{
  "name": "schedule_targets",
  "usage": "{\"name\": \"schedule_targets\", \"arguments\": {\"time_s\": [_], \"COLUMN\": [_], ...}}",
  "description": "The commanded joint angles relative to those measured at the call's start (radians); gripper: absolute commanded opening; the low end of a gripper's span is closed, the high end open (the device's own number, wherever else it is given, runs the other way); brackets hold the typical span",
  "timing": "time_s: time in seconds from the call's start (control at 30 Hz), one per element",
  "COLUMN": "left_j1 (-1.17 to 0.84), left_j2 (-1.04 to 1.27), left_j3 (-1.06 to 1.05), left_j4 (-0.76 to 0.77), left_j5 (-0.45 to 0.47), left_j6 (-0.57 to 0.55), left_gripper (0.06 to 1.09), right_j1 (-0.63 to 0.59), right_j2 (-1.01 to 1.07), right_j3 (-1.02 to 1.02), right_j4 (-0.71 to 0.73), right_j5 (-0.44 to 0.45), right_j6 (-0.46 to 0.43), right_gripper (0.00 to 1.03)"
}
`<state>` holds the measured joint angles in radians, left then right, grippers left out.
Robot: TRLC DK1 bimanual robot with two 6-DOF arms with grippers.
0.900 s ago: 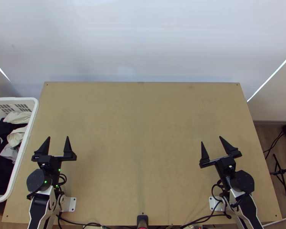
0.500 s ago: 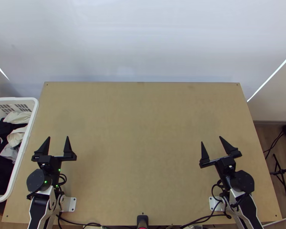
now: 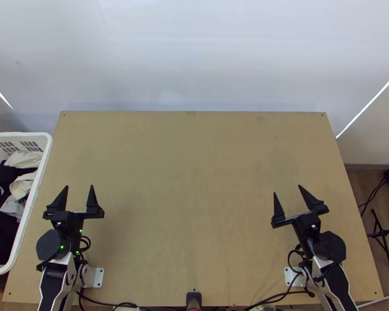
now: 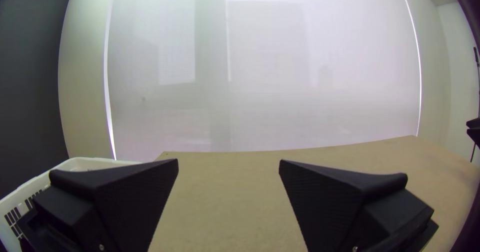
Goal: Fold the t-shirt
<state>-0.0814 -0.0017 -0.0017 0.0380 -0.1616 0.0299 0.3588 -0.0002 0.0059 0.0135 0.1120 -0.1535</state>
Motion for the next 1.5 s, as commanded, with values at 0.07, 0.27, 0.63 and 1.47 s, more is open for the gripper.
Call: {"name": "schedule_targets", "arguments": {"time_s": [0.07, 0.27, 0.63, 1.47], "left_j1": [0.000, -0.026, 0.045, 0.832], "left_j2": [0.000, 0.000, 0.000, 1.083], "left_j3": [0.000, 0.003, 0.152, 1.059], "left_j4": [0.000, -0.016, -0.182, -0.530], "left_j5": [0.000, 0.070, 0.047, 0.120], "left_j6": [0.002, 0.001, 0.013, -0.090], "left_gripper": [1.04, 1.04, 1.04, 1.04], "right_j1": [0.000, 0.000, 0.000, 0.000], "right_j2": [0.000, -0.001, 0.000, 0.000], "right_j3": [0.000, 0.000, 0.000, 0.000], "right_j4": [0.000, 0.000, 0.000, 0.000], "right_j5": [0.000, 0.000, 0.000, 0.002], "right_j6": [0.000, 0.000, 0.000, 0.000], "right_gripper": [0.99, 0.99, 0.99, 0.99]}}
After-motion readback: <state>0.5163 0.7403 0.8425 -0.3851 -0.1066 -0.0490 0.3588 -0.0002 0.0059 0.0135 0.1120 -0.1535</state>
